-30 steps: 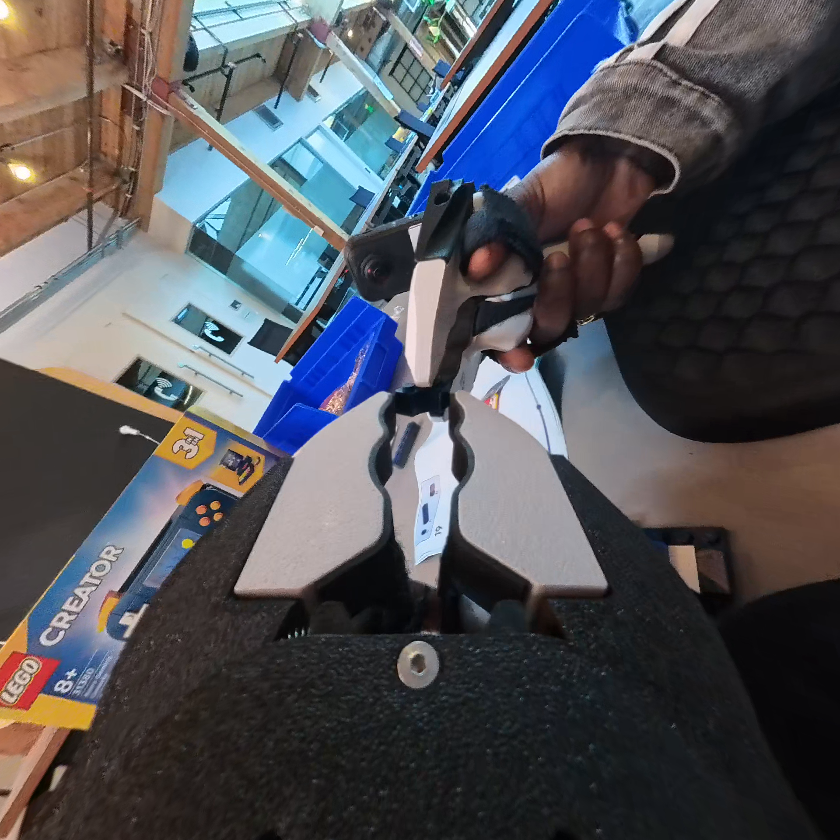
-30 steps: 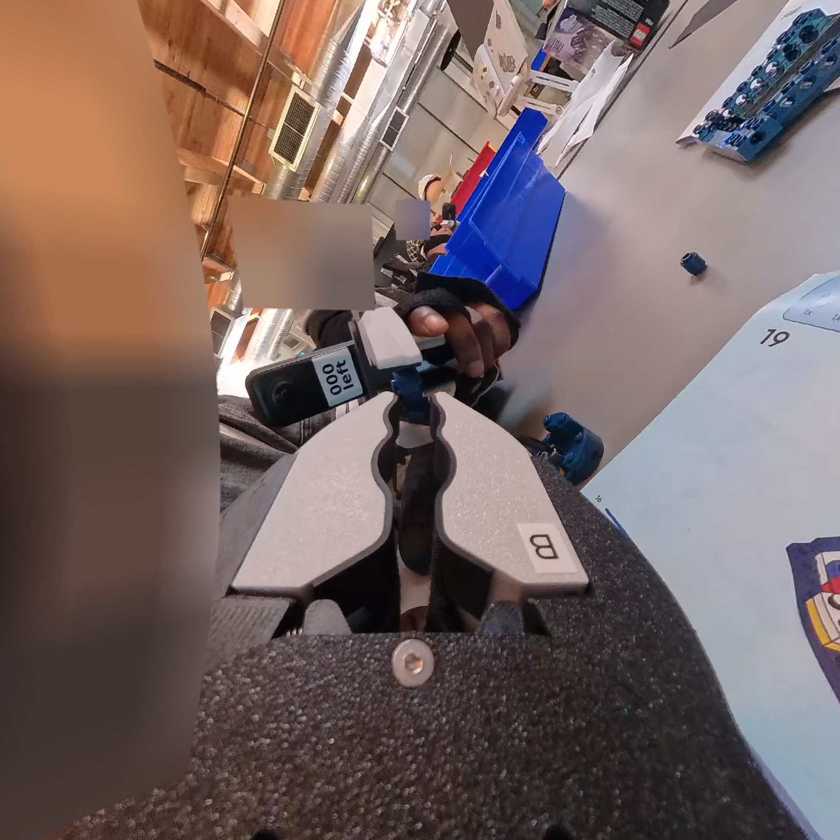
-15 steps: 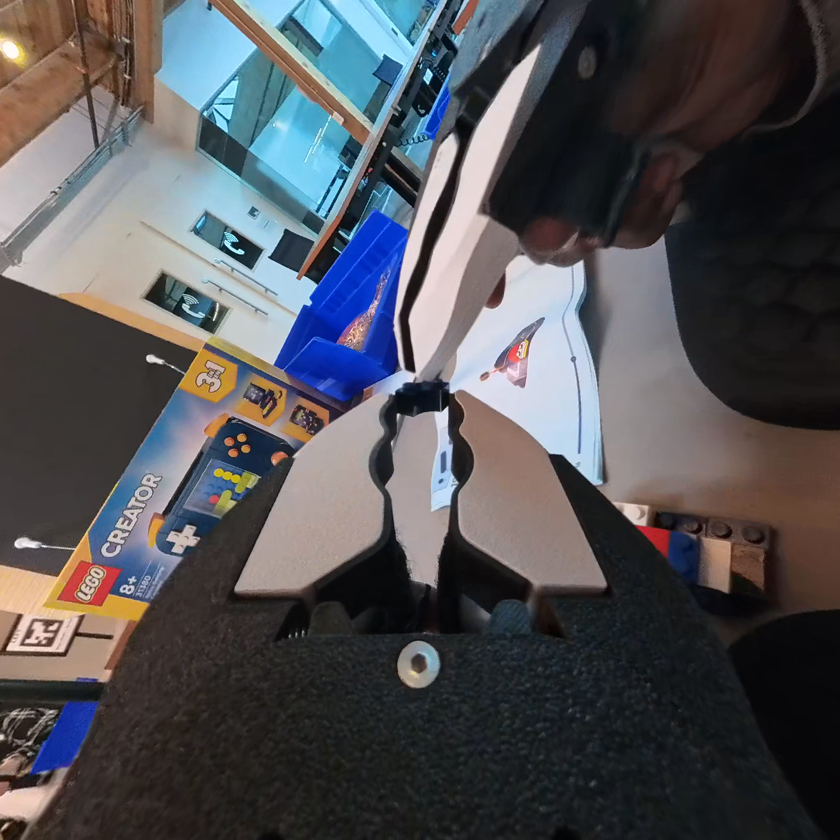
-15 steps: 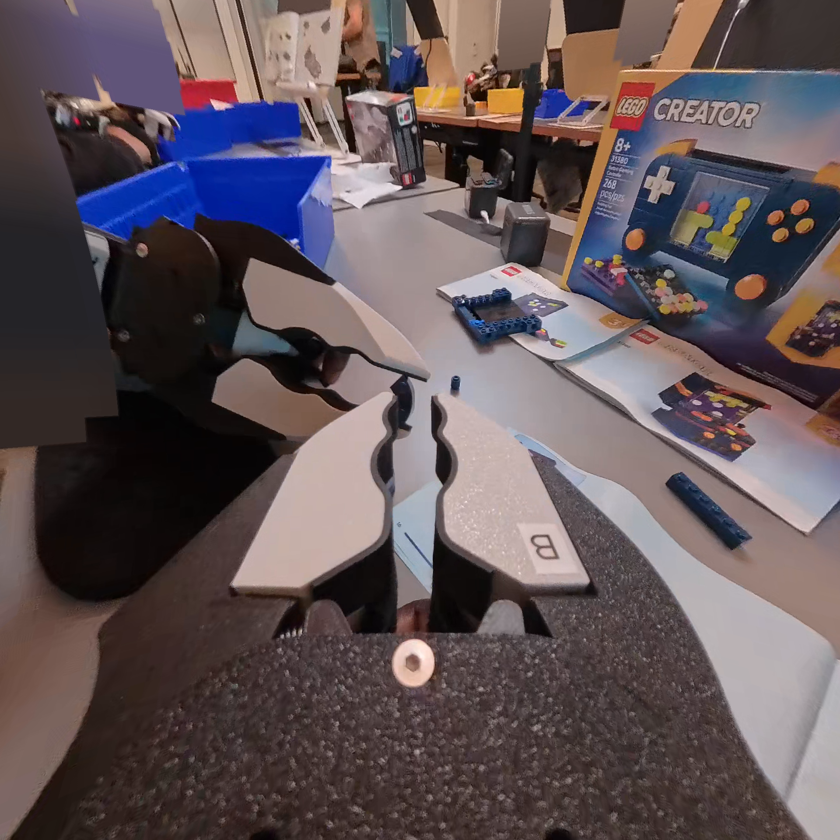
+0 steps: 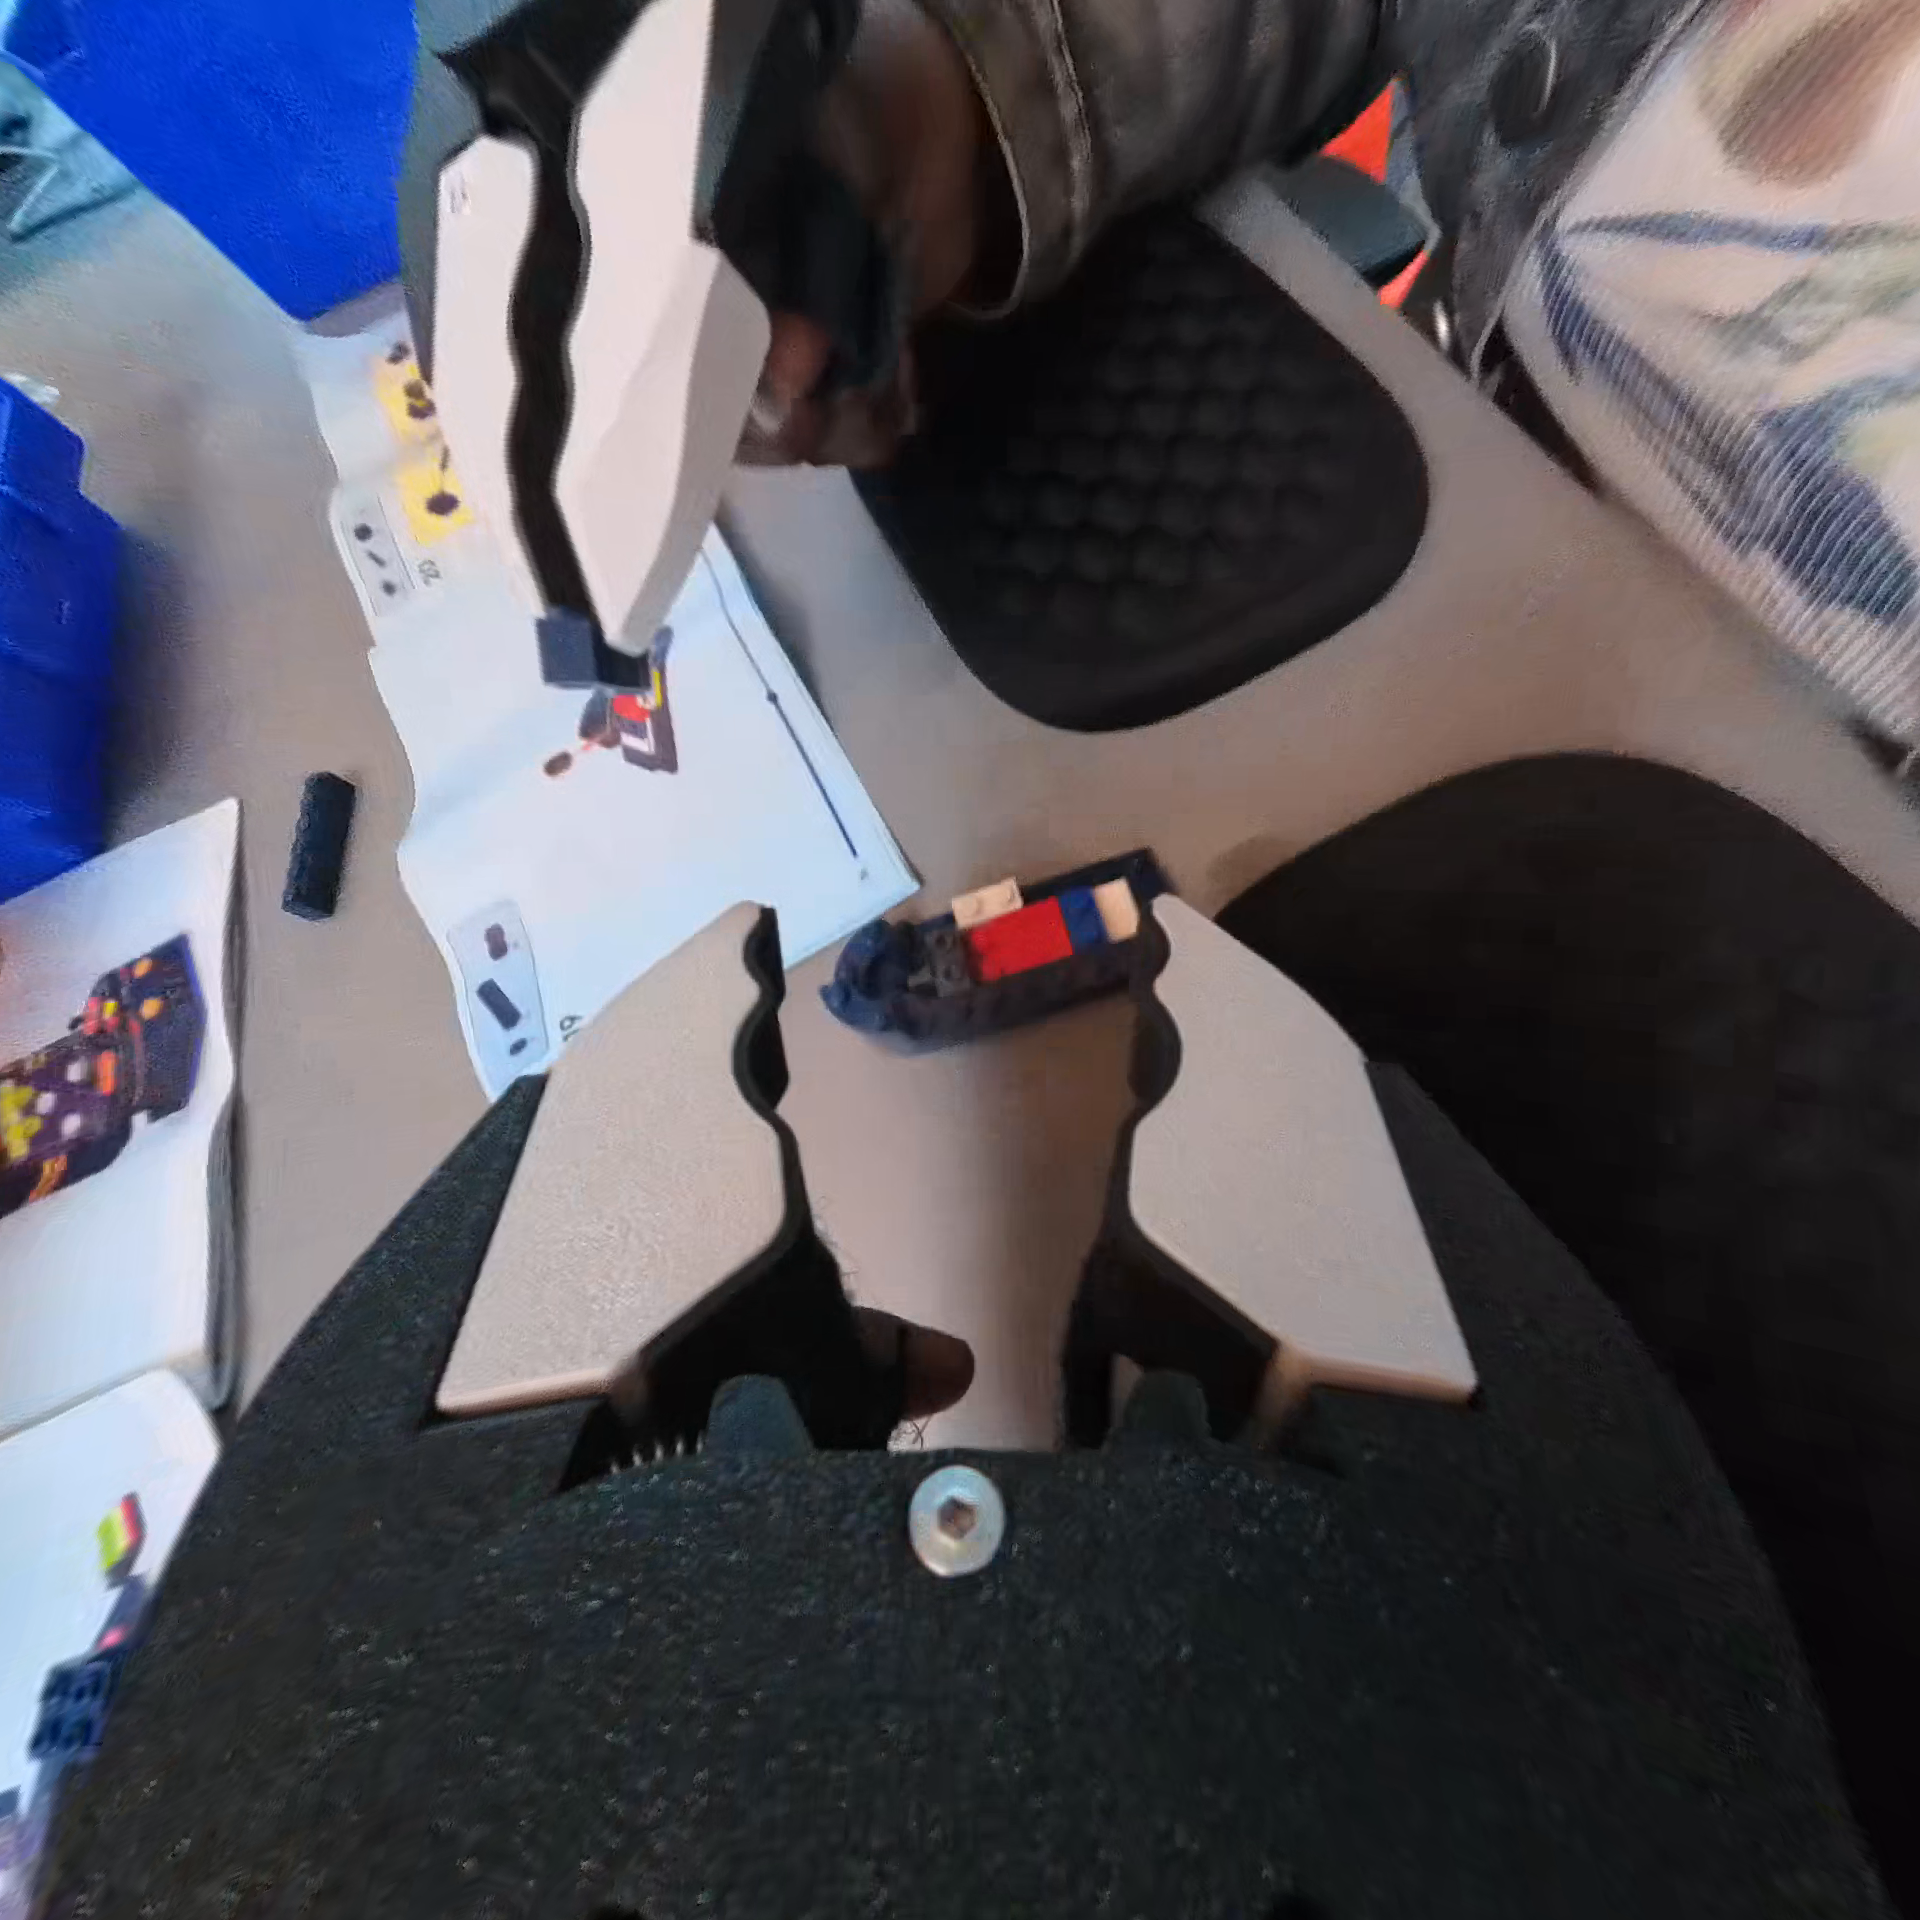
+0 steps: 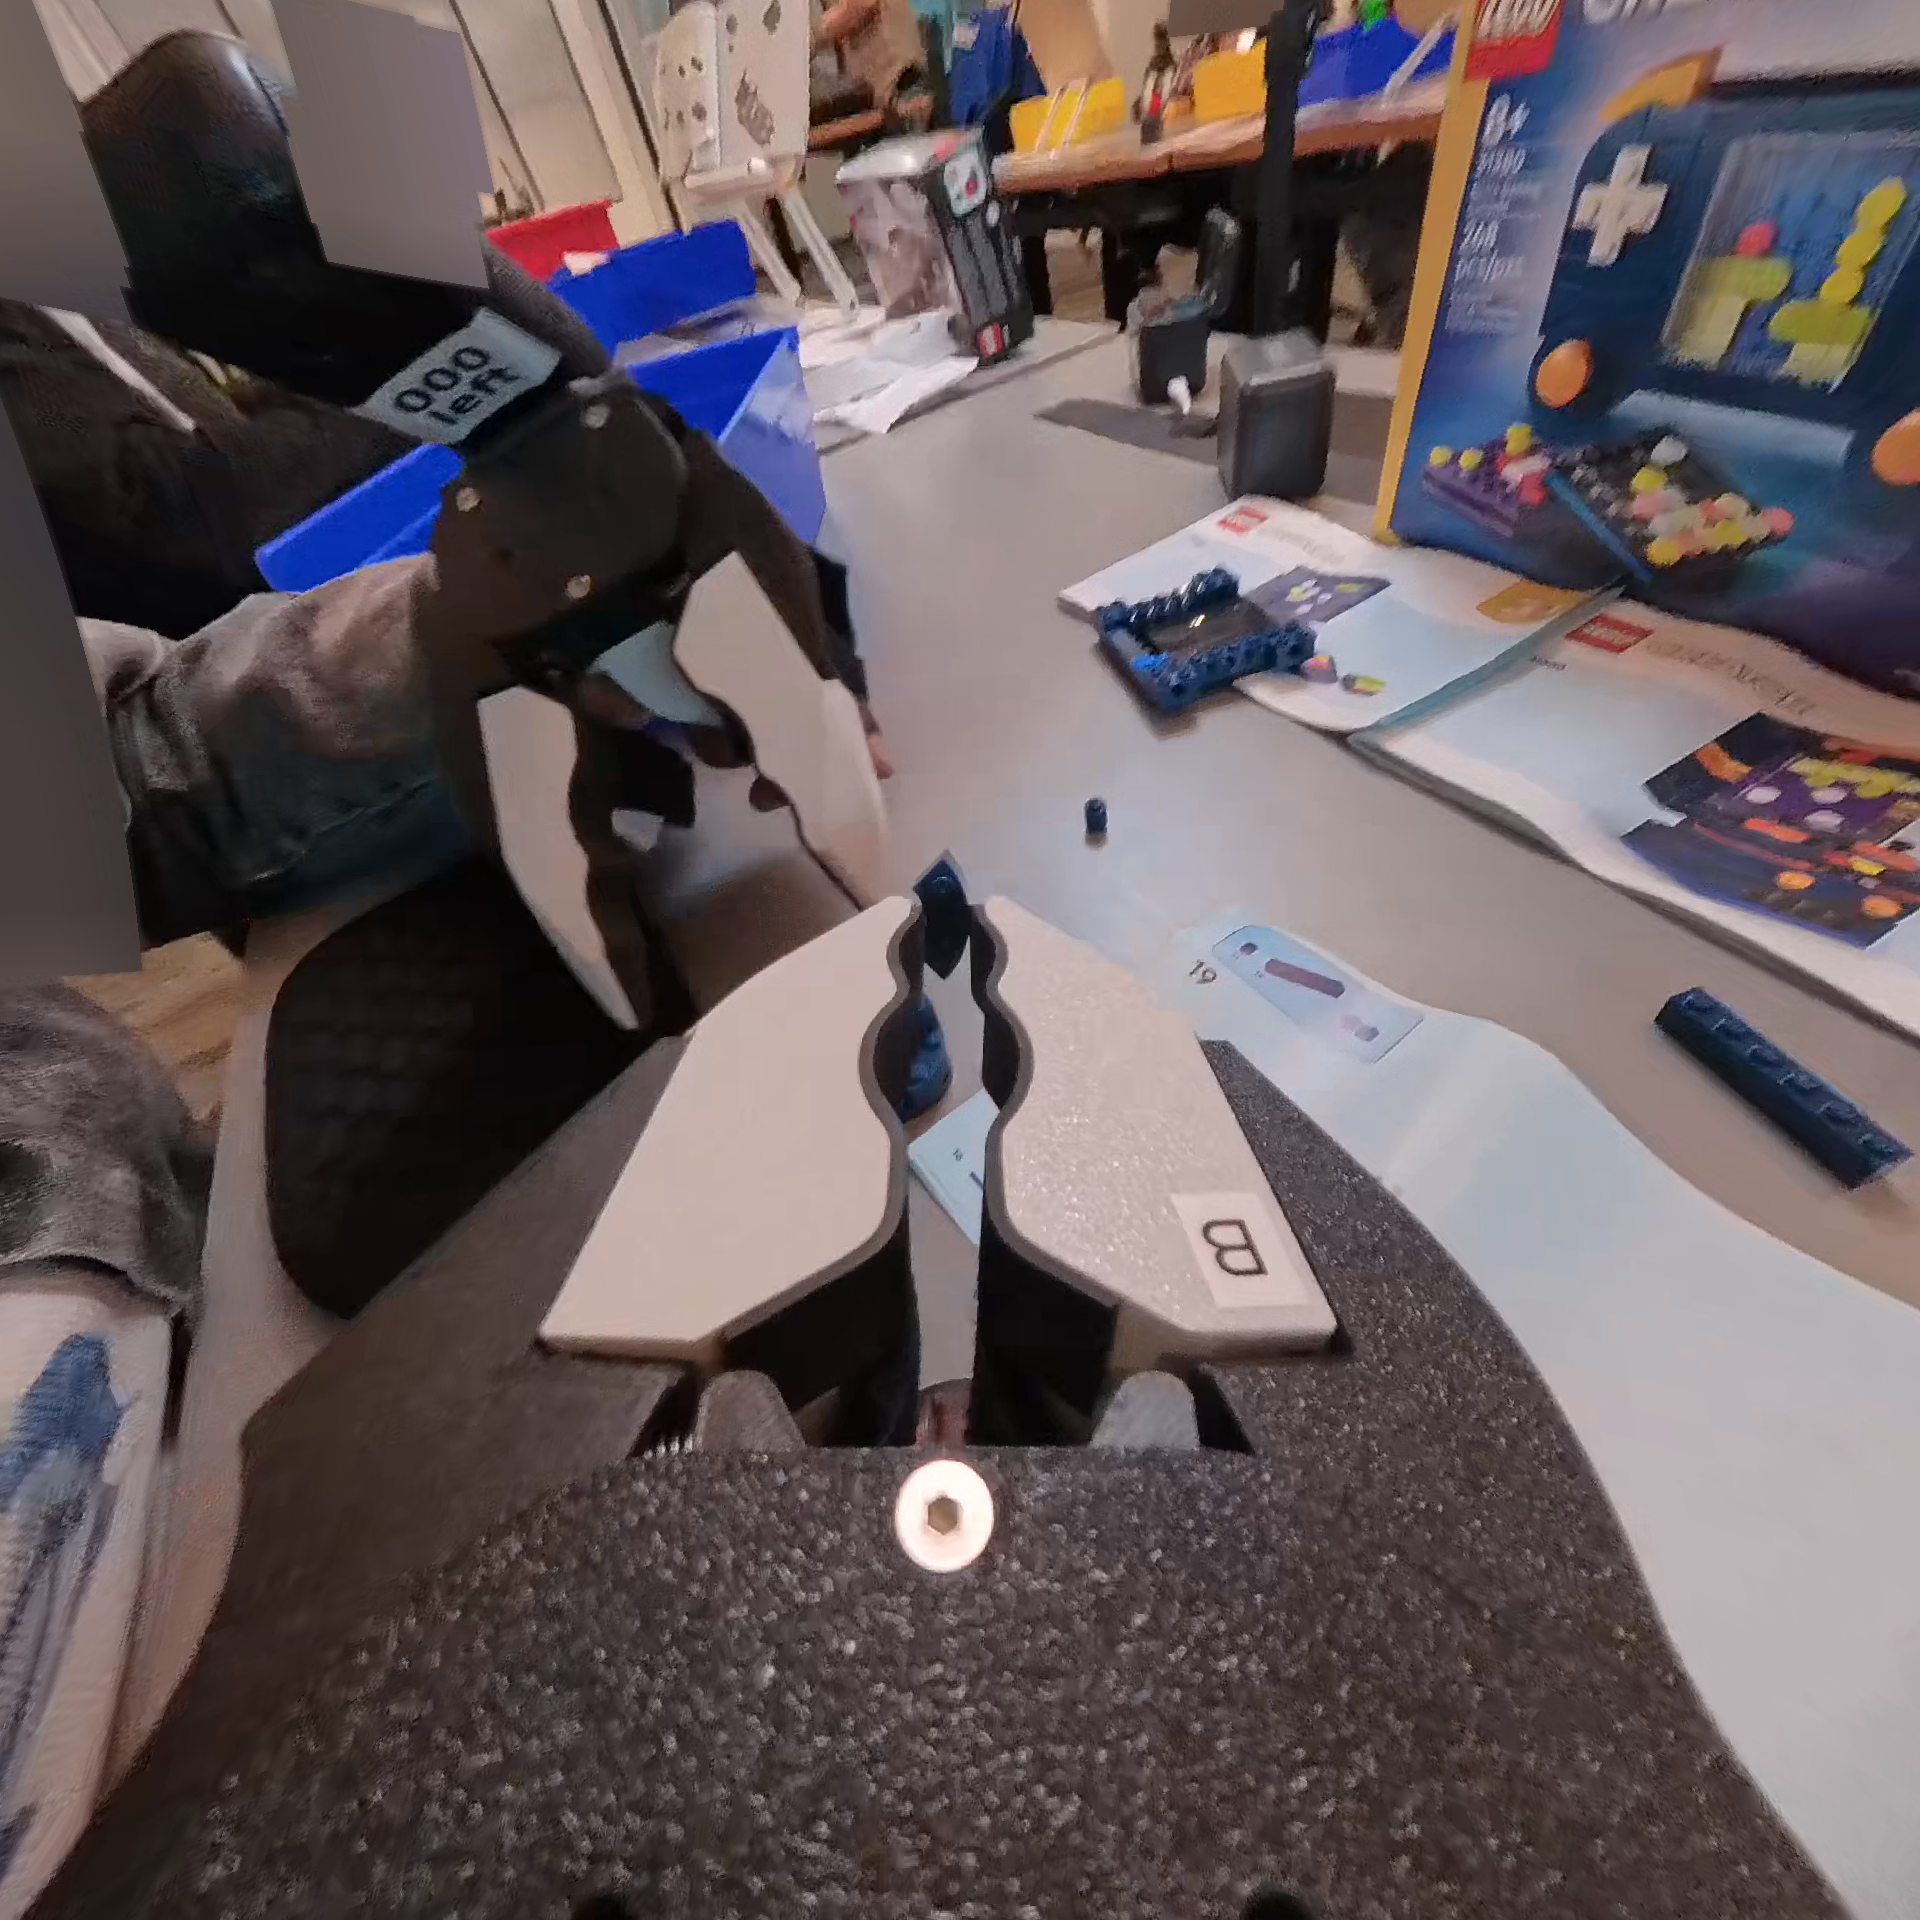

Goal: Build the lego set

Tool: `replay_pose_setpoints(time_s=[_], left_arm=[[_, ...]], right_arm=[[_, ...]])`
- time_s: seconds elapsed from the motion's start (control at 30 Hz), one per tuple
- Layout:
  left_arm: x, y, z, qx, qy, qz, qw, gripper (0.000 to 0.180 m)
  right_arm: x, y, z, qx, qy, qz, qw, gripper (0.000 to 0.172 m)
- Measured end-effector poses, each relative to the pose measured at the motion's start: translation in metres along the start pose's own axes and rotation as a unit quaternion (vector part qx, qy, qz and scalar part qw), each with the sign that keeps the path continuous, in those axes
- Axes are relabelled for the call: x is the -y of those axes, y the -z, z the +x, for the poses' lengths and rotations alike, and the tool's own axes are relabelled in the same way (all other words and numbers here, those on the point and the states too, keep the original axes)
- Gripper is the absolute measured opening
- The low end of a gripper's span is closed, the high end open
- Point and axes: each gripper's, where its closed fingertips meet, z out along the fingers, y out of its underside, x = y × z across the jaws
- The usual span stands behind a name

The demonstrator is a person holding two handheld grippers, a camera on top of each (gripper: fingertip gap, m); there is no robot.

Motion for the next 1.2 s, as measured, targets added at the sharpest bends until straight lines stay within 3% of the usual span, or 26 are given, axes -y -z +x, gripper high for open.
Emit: replay_pose_setpoints(time_s=[0.13, 0.27, 0.43, 0.7, 0.9, 1.03, 1.2], left_arm=[[-0.026, -0.007, -0.008, -0.005, -0.061, -0.047, 0.997, 0.06], [-0.033, -0.02, -0.006, -0.051, -0.043, -0.047, 0.997, 0.049], [-0.04, -0.02, -0.004, -0.039, -0.026, -0.048, 0.998, 0.042], [-0.043, -0.014, -0.003, 0.026, -0.02, -0.067, 0.997, 0.039], [-0.053, -0.001, -0.011, 0.128, 0.001, -0.097, 0.987, 0.033], [-0.055, 0.004, -0.011, 0.178, 0.004, -0.104, 0.979, 0.03], [-0.056, 0.004, -0.009, 0.178, 0.02, -0.081, 0.981, 0.026]], right_arm=[[-0.024, -0.006, -0.003, 0.03, -0.028, -0.085, 0.996, 0.007], [-0.057, -0.01, -0.01, 0.053, -0.041, -0.203, 0.977, 0.007], [-0.08, -0.01, -0.017, 0.046, 0.017, -0.323, 0.945, 0.007], [-0.081, -0.034, -0.018, 0.038, 0.061, -0.354, 0.932, 0.007], [-0.076, -0.051, -0.015, 0.054, 0.085, -0.362, 0.927, 0.007], [-0.075, -0.042, -0.005, 0.051, 0.094, -0.41, 0.906, 0.007], [-0.061, -0.046, -0.004, 0.029, 0.086, -0.418, 0.904, 0.008]])
